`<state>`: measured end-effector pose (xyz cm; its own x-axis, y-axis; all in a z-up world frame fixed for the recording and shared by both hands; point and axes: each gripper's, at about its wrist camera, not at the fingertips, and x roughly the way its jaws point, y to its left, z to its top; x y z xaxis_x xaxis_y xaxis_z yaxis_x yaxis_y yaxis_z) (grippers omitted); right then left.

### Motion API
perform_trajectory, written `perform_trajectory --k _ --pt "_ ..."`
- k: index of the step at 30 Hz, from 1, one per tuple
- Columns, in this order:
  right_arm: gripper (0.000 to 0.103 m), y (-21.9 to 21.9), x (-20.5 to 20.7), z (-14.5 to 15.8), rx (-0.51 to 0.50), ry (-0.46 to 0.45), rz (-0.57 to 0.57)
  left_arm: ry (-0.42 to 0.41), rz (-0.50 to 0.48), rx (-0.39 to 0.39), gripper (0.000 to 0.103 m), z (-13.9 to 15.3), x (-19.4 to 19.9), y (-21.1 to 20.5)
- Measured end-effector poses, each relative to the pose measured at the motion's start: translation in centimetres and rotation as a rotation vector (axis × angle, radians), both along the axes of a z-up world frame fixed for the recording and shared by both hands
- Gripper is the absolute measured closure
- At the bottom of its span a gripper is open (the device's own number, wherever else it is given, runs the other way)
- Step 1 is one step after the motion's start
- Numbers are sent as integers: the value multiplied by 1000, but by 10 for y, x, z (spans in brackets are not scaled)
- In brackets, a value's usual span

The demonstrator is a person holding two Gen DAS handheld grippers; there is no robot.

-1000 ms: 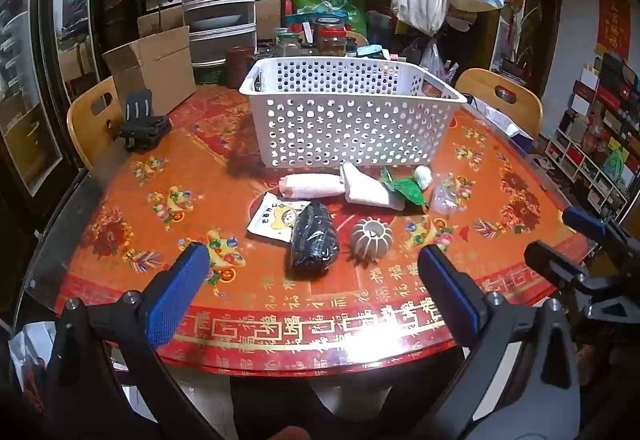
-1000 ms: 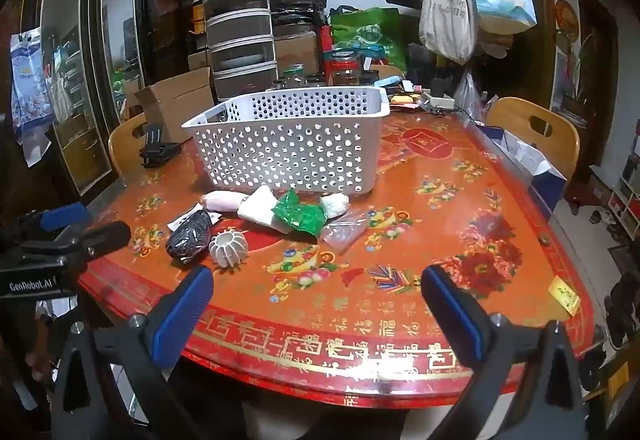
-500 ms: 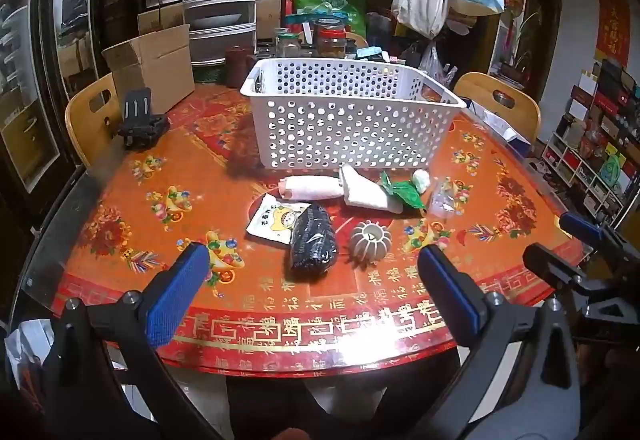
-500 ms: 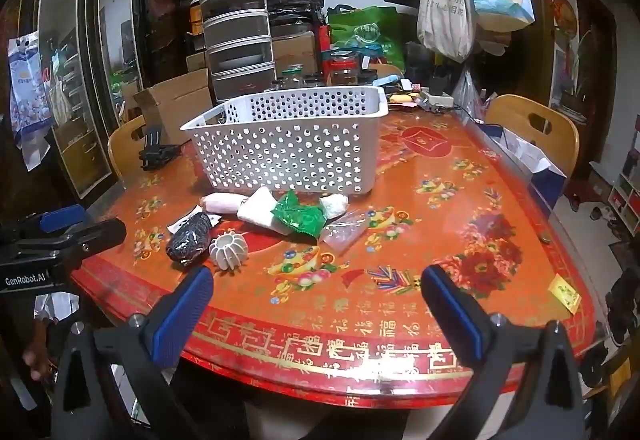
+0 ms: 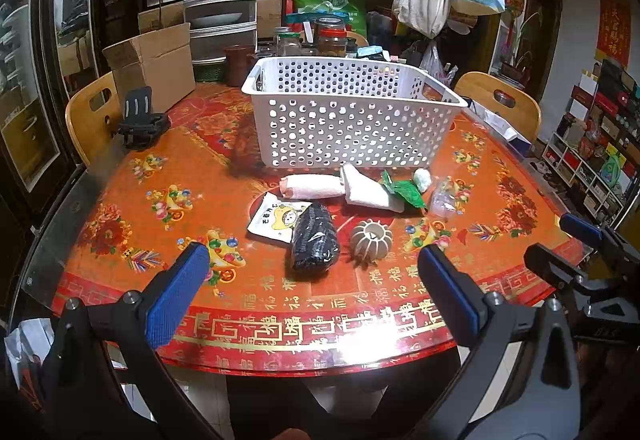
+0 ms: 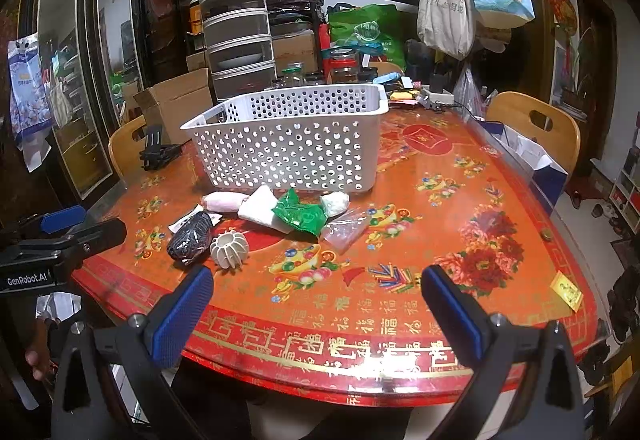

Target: Organize soft objects

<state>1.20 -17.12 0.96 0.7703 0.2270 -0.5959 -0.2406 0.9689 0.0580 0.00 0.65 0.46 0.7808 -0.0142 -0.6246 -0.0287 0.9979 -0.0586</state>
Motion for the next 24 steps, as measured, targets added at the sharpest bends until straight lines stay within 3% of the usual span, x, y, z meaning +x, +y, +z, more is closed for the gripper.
perform_trajectory --k 24 --pt "0 2 0 -2 0 7 5 0 -3 -3 0 0 0 1"
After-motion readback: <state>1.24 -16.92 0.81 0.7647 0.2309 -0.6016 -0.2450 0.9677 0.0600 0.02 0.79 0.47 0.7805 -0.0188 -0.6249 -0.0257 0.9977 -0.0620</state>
